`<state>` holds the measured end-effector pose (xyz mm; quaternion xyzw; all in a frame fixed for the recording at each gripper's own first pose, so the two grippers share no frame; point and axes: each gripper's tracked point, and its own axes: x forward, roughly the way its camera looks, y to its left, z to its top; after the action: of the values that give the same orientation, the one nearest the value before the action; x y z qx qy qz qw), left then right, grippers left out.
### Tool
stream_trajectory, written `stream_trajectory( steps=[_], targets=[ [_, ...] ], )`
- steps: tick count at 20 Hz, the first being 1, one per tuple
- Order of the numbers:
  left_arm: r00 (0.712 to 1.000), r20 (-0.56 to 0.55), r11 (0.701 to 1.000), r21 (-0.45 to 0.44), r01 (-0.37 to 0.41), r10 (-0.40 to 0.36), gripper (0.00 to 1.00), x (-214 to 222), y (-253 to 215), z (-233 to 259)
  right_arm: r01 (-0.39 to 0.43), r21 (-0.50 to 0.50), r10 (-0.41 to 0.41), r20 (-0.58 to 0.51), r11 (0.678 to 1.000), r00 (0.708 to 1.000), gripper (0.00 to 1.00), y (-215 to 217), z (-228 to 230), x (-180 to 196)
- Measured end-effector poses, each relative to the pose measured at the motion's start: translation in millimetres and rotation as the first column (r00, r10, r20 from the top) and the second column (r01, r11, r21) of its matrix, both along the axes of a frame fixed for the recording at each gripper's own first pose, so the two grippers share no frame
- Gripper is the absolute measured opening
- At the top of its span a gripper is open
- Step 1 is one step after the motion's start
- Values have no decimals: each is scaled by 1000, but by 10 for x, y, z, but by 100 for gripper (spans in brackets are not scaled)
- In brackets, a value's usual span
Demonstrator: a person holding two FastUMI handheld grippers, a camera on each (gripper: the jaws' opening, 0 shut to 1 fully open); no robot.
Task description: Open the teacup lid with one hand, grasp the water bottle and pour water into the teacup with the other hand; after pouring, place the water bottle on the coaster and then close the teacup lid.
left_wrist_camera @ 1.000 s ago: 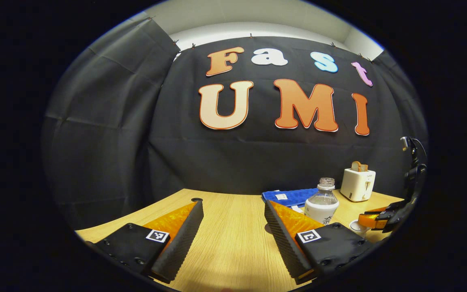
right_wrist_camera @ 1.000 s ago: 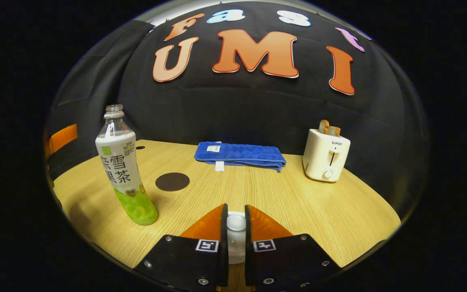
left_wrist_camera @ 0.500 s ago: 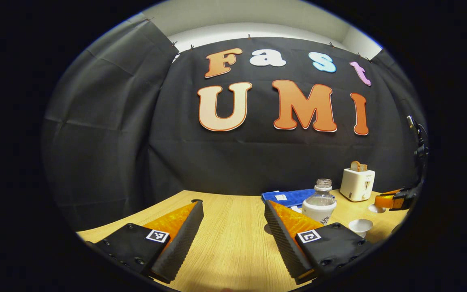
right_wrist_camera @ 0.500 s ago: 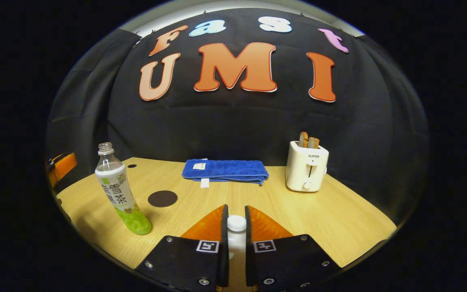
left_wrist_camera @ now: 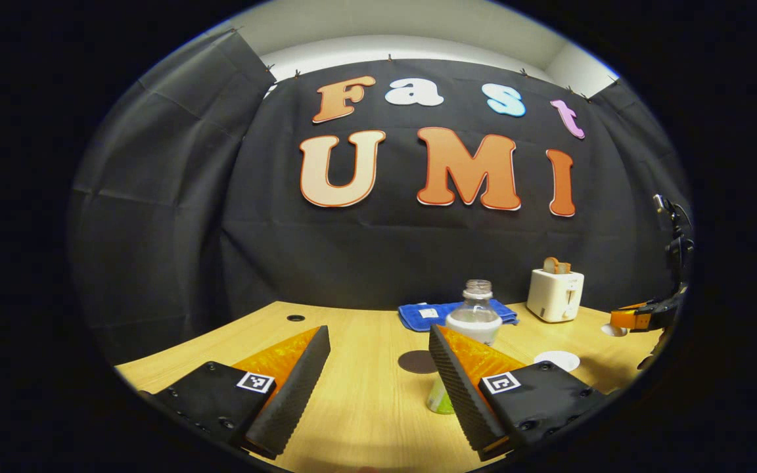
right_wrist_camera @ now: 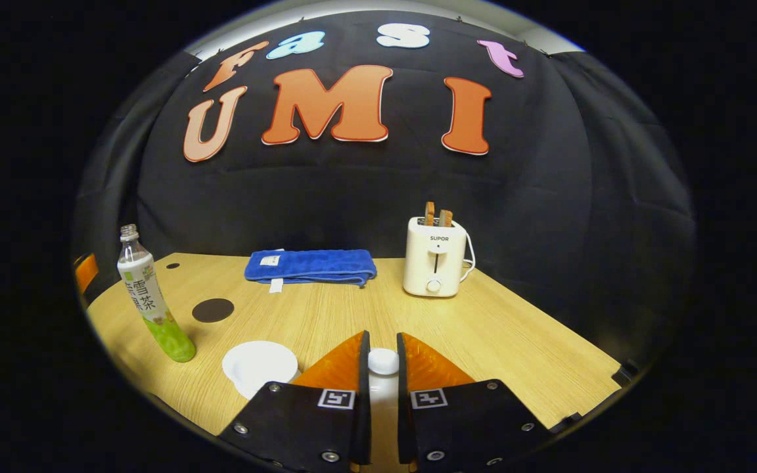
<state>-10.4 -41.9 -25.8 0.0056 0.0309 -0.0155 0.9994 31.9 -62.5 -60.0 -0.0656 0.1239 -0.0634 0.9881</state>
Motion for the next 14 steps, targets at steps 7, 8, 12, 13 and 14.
stream_trajectory(
  steps=[7,8,12,13,14],
  targets=[
    [994,-36,995,-13,103,-104,99,-93,-602,-254,20,18,-20,-9,1000,1000,17,-124,-43,-108],
    [993,-41,994,-12,113,-113,99,-75,-663,-280,26,24,-25,-11,999,1000,17,-145,-47,-115],
    [990,-49,991,12,134,-134,99,51,-822,-398,51,42,-50,-17,998,999,16,-274,-77,-122],
    [989,-58,990,13,138,-137,99,105,-857,-443,59,45,-59,-20,997,998,16,-310,-89,-124],
    [988,-70,991,12,135,-134,99,164,-874,-490,67,50,-66,-23,997,998,16,-340,-112,-128]
  ],
)
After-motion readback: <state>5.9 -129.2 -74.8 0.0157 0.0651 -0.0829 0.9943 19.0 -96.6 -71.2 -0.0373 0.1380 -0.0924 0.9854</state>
